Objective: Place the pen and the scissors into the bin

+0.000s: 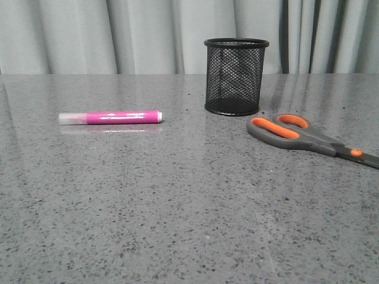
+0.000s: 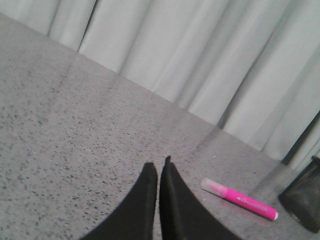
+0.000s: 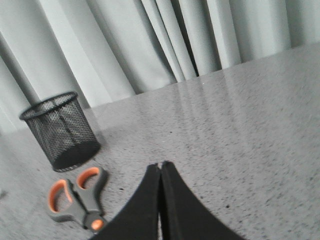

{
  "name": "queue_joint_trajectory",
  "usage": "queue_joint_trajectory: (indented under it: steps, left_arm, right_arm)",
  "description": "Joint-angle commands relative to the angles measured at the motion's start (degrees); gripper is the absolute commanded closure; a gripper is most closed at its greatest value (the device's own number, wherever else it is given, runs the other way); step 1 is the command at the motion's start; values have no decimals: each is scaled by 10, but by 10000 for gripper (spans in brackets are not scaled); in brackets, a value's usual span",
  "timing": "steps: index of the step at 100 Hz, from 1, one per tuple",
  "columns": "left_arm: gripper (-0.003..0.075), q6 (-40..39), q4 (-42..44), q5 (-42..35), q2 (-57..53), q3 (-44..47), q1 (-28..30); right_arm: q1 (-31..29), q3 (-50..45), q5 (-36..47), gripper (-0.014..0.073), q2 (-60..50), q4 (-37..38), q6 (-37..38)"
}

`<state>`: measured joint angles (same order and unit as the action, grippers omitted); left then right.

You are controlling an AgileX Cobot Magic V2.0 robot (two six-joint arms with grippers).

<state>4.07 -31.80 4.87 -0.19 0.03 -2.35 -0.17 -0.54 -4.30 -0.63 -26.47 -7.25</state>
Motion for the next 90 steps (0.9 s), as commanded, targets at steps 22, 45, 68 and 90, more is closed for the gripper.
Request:
queue_joint_trajectory:
  steps: [22,45,68,90]
  left_arm:
    - [740,-3,-82,-33,-15,-14,-2]
    - [740,19,-6,19,54,-114,-2]
    - [739,87,59,157,211,-256,-4]
    - [738,139,55,256,322,-343,-4]
  right_arm:
    - [-4,22,15,651,-6,-69,-1]
    - [-4,103,-34,651,106,-48,-20]
    - [-4,243,-144,652,311,-44,-94]
    - [-2,333,-212,648,420,-44,-123]
